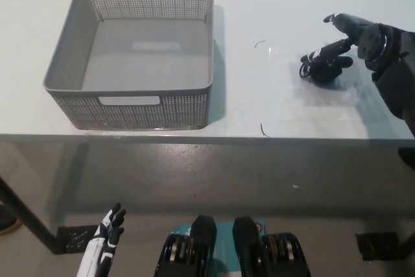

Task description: Use the right hand to pick up a webcam and put it into a container on the left side

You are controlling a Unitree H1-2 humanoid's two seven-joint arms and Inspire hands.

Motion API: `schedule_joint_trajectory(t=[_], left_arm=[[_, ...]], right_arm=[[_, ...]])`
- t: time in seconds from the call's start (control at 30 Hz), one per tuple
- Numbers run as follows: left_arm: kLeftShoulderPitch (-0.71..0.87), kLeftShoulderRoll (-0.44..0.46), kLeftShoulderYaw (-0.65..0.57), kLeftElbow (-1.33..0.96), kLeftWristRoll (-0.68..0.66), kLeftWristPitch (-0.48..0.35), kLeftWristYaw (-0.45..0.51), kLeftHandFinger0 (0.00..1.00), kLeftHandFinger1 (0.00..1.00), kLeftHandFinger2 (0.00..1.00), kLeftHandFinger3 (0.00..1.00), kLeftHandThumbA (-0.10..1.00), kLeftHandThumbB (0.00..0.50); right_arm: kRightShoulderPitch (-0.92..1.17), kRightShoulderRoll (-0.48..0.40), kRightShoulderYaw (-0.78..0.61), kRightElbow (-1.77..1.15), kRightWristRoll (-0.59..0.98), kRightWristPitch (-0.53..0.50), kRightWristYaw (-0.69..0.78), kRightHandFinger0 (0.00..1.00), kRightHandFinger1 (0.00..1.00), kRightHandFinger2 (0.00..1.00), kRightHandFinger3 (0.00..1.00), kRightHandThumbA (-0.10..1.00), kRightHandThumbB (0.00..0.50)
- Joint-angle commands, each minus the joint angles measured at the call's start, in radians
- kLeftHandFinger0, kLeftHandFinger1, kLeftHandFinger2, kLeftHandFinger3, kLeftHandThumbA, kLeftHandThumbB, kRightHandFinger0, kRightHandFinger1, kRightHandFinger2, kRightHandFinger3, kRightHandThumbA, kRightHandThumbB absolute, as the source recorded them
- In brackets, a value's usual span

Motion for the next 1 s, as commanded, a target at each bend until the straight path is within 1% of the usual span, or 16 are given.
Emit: schedule_joint_trajectory(t=[0.0,0.1,0.13,0.2,0.27,0.3,0.37,0.47,0.63,0.73,0.9,0.97], left_arm=[[-0.014,0.009,0.007,-0.015,0.013,-0.037,0.025,1.0,1.0,1.0,1.0,0.96,0.0],[-0.016,0.012,0.008,-0.016,0.01,-0.033,0.022,1.0,1.0,1.0,1.0,0.96,0.0],[-0.019,0.014,0.007,-0.013,0.021,-0.039,0.025,1.0,1.0,1.0,1.0,0.98,0.0],[-0.019,0.016,0.006,-0.015,0.024,-0.041,0.024,1.0,1.0,1.0,1.0,0.98,0.0],[-0.022,0.014,0.008,-0.016,0.012,-0.038,0.02,1.0,1.0,1.0,1.0,0.98,0.0],[-0.024,0.013,0.008,-0.014,0.012,-0.042,0.021,1.0,1.0,1.0,1.0,0.98,0.0],[-0.026,0.011,0.01,-0.016,0.009,-0.039,0.022,1.0,1.0,1.0,1.0,0.98,0.0],[-0.028,0.014,0.011,-0.025,0.019,-0.027,0.024,1.0,1.0,1.0,1.0,1.0,0.0],[-0.034,0.015,0.012,-0.021,0.004,-0.031,0.017,1.0,1.0,1.0,1.0,1.0,0.0],[-0.035,0.012,0.014,-0.022,0.012,-0.031,0.025,1.0,1.0,1.0,1.0,1.0,0.0],[-0.041,0.014,0.018,-0.018,0.006,-0.032,0.023,1.0,1.0,1.0,1.0,1.0,0.0],[-0.042,0.013,0.02,-0.018,0.001,-0.029,0.022,1.0,1.0,1.0,1.0,1.0,0.0]], right_arm=[[-0.043,-0.003,-0.007,-0.016,0.027,-0.039,-0.031,1.0,1.0,1.0,1.0,0.95,0.5],[-0.035,0.001,-0.006,-0.012,0.029,-0.045,-0.038,1.0,1.0,1.0,1.0,0.92,0.492],[-0.03,0.003,-0.01,-0.007,0.033,-0.044,-0.039,1.0,1.0,1.0,1.0,0.9,0.48],[-0.026,0.006,-0.01,0.0,0.035,-0.044,-0.035,1.0,1.0,1.0,1.0,0.89,0.471],[-0.017,0.011,-0.01,0.004,0.036,-0.047,-0.043,1.0,1.0,1.0,1.0,0.86,0.459],[-0.016,0.012,-0.01,0.008,0.036,-0.045,-0.047,1.0,1.0,1.0,1.0,0.85,0.463],[-0.011,0.021,-0.012,0.039,0.041,-0.05,-0.069,1.0,1.0,1.0,1.0,0.84,0.489],[-0.007,0.027,0.004,0.069,0.033,-0.063,-0.08,1.0,1.0,1.0,1.0,0.87,0.5],[0.003,0.035,0.004,0.104,0.04,-0.078,-0.092,1.0,1.0,1.0,1.0,0.85,0.5],[0.01,0.041,0.004,0.123,0.042,-0.079,-0.096,1.0,1.0,1.0,1.0,0.85,0.491],[0.012,0.051,0.013,0.147,0.039,-0.077,-0.094,1.0,1.0,1.0,1.0,0.88,0.491],[0.016,0.051,0.019,0.148,0.033,-0.091,-0.117,1.0,1.0,1.0,1.0,0.86,0.479]])
